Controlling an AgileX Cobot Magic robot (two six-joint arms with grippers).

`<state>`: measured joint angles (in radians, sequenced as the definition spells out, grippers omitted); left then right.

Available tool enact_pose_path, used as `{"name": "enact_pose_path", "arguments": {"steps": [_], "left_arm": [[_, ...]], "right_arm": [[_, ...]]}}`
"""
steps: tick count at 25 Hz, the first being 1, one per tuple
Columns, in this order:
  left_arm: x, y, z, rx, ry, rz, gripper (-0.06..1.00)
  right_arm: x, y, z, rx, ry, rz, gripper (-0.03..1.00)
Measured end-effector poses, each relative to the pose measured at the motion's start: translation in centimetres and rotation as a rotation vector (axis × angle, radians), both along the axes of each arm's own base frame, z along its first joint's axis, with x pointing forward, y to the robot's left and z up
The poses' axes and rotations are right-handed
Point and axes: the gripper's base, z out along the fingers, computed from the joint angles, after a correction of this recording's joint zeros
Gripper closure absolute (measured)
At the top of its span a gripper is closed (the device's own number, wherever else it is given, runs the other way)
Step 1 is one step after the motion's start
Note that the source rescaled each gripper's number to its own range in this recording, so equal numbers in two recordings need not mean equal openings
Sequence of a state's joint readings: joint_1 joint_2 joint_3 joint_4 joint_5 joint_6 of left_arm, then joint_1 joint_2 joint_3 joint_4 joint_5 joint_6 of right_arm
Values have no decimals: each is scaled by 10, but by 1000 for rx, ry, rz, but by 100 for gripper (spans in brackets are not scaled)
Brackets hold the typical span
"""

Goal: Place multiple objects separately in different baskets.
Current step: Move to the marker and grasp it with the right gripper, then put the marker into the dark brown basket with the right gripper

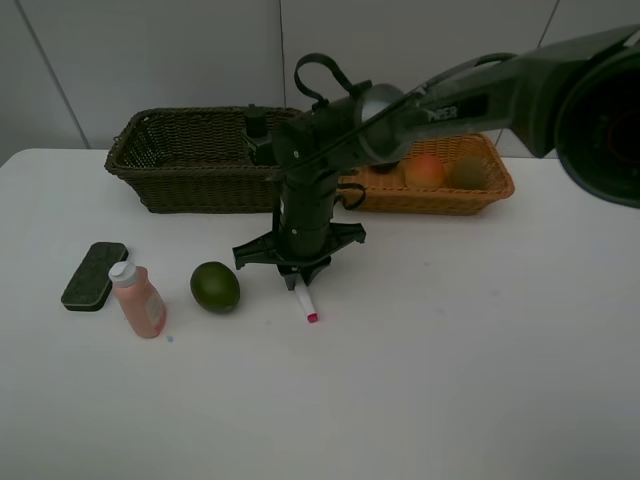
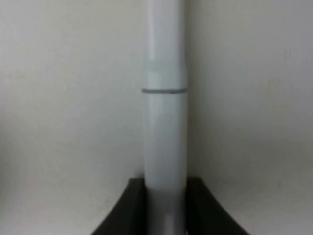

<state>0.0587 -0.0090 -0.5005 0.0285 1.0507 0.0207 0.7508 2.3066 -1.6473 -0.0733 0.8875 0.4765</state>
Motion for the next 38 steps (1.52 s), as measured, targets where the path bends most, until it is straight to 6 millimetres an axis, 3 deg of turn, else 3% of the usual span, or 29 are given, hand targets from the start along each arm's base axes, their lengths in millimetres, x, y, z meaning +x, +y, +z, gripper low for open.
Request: {"name": "enact_pose_path", "arguments": {"steps": [8, 19, 28, 32, 38], "left_arm": [[0, 0, 0, 0, 0, 0, -6], [0, 0, 0, 0, 0, 0, -6], [0, 0, 0, 0, 0, 0, -6], [0, 0, 0, 0, 0, 0, -6], [0, 0, 0, 0, 0, 0, -6]], "right_arm": [[-3, -4, 13, -25, 22, 5, 97], [-8, -8, 81, 32, -53, 50, 97], [7, 5, 142, 108, -171, 132, 97], [13, 11, 161, 162, -243, 148, 97], [23, 22, 175, 274, -395, 193, 97]]}}
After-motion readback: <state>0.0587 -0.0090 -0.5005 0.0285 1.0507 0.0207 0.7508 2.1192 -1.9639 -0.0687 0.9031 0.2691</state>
